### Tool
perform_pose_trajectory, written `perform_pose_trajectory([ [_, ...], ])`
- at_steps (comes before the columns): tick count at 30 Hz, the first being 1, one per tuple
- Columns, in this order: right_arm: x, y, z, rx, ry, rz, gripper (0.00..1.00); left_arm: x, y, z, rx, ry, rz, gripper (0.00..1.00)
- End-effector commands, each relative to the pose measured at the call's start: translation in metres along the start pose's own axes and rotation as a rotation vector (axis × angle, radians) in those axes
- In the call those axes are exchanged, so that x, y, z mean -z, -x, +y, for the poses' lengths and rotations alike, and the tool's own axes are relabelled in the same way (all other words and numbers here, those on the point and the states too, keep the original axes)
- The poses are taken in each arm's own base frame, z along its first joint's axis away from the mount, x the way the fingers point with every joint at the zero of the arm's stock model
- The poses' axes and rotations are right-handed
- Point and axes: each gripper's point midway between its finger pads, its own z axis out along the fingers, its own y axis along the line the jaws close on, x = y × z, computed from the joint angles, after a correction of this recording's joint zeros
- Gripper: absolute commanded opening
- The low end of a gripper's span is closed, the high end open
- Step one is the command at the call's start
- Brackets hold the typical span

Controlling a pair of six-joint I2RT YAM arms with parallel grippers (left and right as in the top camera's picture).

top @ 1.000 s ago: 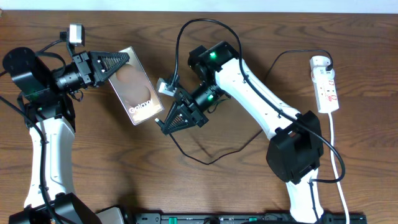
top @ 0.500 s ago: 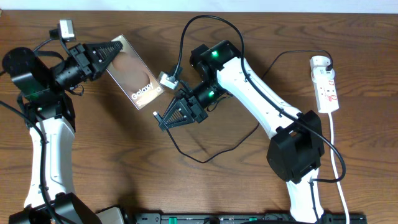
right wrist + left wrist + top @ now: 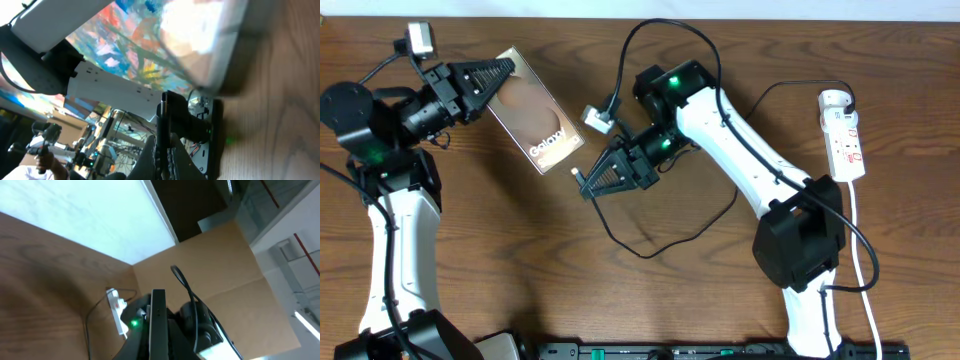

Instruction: Plug charger to phone and switch on socket

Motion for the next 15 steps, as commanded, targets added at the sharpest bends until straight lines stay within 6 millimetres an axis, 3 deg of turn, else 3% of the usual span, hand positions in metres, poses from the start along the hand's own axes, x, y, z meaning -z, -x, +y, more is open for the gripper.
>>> perform_pose_trajectory([
  [1,0.0115,0.0065,0.0008,-0.007,0.005,-0.048,0.02,-0.0008,-0.0040,-0.0077,0.010,-0.016,0.033,0.07],
  [15,0.0080,0.0091,0.0030,0.012,0.022,-0.055,0.02,-0.0093,-0.0058,-0.0094,0.010,-0.021,0.030,0.07],
])
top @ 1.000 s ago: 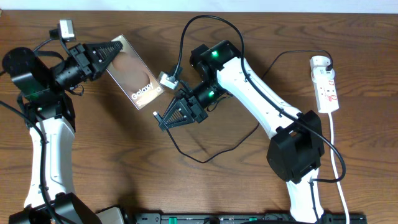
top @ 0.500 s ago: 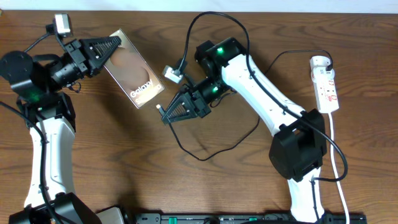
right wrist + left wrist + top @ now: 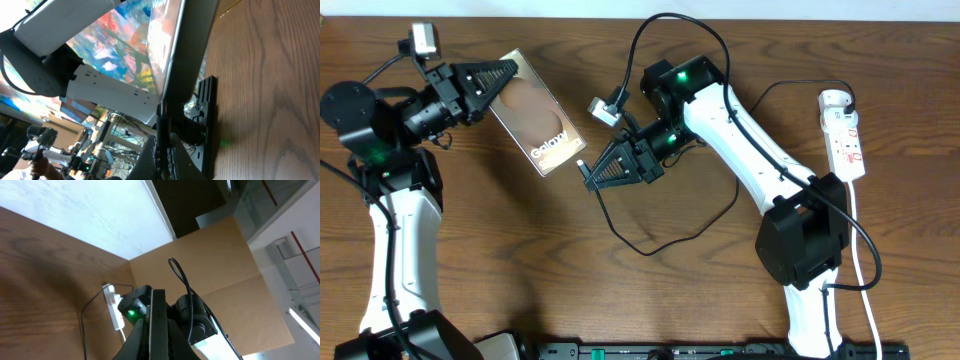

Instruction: Plug charger to phone and switch on socket

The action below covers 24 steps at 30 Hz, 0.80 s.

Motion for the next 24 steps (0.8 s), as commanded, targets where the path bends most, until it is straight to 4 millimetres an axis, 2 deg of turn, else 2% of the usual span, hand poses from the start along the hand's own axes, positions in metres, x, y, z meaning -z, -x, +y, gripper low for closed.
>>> perform_pose_trajectory([
  [1,-0.0032,0.0041,0.0068,-0.004,0.034,-0.026,0.02,-0.0049,0.0002,-0.0071,-0.014,-0.010,0.001,0.07],
  [24,-0.0079,0.0037,0.0091,-0.003,0.046,-0.022,0.02,-0.0049,0.0026,-0.0055,-0.023,-0.005,-0.013,0.07],
])
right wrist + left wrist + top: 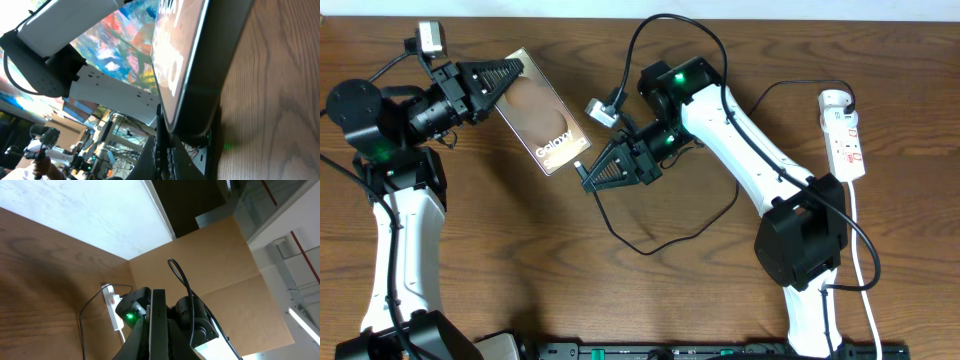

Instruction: Plug charger to phone and switch on socket

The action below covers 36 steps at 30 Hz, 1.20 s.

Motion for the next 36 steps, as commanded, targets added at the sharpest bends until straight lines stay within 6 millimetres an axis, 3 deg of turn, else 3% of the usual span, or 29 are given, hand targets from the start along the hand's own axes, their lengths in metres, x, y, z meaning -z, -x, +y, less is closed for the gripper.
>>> perform_pose_trajectory([
  [1,-0.0044,0.0028,0.0064,-0.005,0.031,-0.019,0.01,-0.0004,0.0031,-0.0033,-0.010,0.001,-0.011,0.07],
  [36,-0.0078,0.0007,0.0065,-0.006,0.031,-0.005,0.02,-0.0004,-0.0026,0.0046,0.032,0.015,0.013,0.08],
])
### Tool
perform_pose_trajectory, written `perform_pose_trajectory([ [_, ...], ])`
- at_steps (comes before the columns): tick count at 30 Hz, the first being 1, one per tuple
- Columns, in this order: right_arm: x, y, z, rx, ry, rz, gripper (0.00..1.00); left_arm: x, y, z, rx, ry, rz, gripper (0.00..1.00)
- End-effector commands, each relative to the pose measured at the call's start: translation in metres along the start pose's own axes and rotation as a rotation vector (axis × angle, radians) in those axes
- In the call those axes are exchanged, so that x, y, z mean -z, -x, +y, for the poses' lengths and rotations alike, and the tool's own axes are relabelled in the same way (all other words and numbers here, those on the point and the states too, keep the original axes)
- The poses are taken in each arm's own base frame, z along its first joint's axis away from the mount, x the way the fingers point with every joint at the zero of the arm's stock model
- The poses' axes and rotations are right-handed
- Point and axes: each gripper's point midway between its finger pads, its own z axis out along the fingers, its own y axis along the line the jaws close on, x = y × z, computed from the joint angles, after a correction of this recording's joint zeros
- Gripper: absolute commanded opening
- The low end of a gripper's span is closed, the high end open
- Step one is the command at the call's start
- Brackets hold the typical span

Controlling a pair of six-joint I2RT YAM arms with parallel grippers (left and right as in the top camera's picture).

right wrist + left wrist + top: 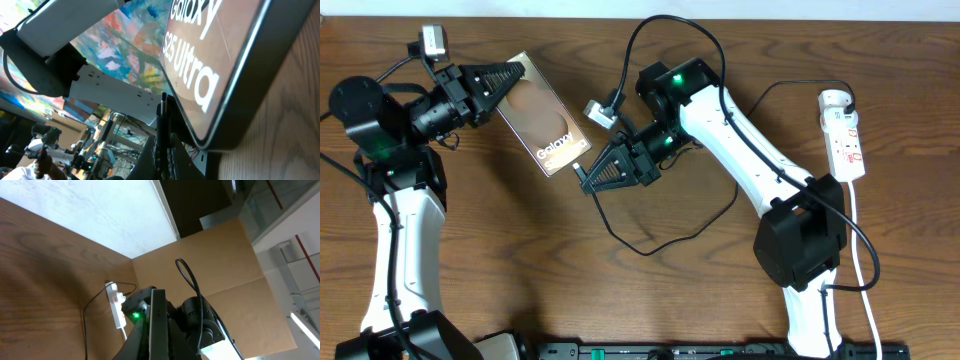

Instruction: Plug charger to phone and switch on socket

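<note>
The phone [545, 125], its screen lit with "Galaxy", is held tilted above the table by its upper end, with my left gripper [510, 74] shut on it. In the left wrist view the phone [157, 325] shows edge-on between the fingers. My right gripper [584, 179] is shut on the black charger plug [580, 171], which sits just below the phone's lower right corner. In the right wrist view the phone [225, 60] fills the upper right, close beside the plug [163, 112]. Whether plug and port touch is hidden.
The black charger cable [650, 240] loops over the table under my right arm, up to a white adapter [597, 112]. A white power strip [844, 135] lies at the far right, its white cord running down the right edge.
My right gripper with the plug has edged slightly left, closer to the phone's lower end; the phone screen now looms larger in the right wrist view. The left gripper barely shifted.
At first my left gripper held the phone tilted while my right gripper held the plug below its lower end. Then the right gripper stood slightly farther right with the plug beside the phone's corner. Since then the plug has drawn closer to the phone's bottom edge.
</note>
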Motion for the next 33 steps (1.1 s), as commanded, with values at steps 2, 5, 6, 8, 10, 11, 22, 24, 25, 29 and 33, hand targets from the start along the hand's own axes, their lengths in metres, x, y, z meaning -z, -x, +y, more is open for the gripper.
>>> perform_pose_trajectory([
  [2,-0.0049,-0.0003,0.0034,-0.026,0.015,0.001,0.02,-0.0003,-0.0007,-0.0060,0.004,-0.009,0.013,0.08],
  [5,-0.0052,-0.0011,-0.0029,-0.051,-0.007,0.019,0.01,-0.0003,-0.0007,-0.0060,0.003,-0.009,0.013,0.07],
  [6,-0.0053,-0.0006,-0.0032,-0.045,-0.007,0.018,0.01,-0.0003,-0.0007,-0.0060,0.003,-0.009,0.013,0.07],
  [8,-0.0053,-0.0004,-0.0034,-0.041,-0.007,0.018,0.02,-0.0003,-0.0009,-0.0061,0.003,-0.009,0.014,0.07],
  [10,-0.0053,-0.0002,-0.0039,-0.048,-0.008,0.018,0.02,-0.0003,-0.0012,-0.0062,0.003,-0.010,0.016,0.07],
  [11,-0.0051,-0.0001,-0.0040,-0.046,-0.008,0.018,0.02,-0.0003,-0.0014,-0.0062,0.003,-0.010,0.016,0.07],
  [22,-0.0076,-0.0003,-0.0037,-0.038,-0.006,0.022,0.02,-0.0003,-0.0016,-0.0063,-0.066,-0.011,0.017,0.07],
  [24,-0.0076,-0.0005,-0.0039,-0.038,-0.007,0.023,0.02,-0.0003,-0.0024,-0.0065,-0.090,-0.013,0.022,0.07],
  [25,-0.0076,-0.0007,-0.0040,-0.039,-0.007,0.024,0.02,-0.0003,-0.0031,-0.0067,-0.090,-0.014,0.026,0.07],
  [29,-0.0076,-0.0006,-0.0040,-0.038,-0.008,0.024,0.02,-0.0002,-0.0058,-0.0076,-0.049,-0.019,0.042,0.07],
  [33,-0.0076,-0.0005,-0.0043,-0.035,-0.008,0.024,0.02,-0.0002,-0.0053,-0.0074,-0.017,-0.017,0.039,0.07],
])
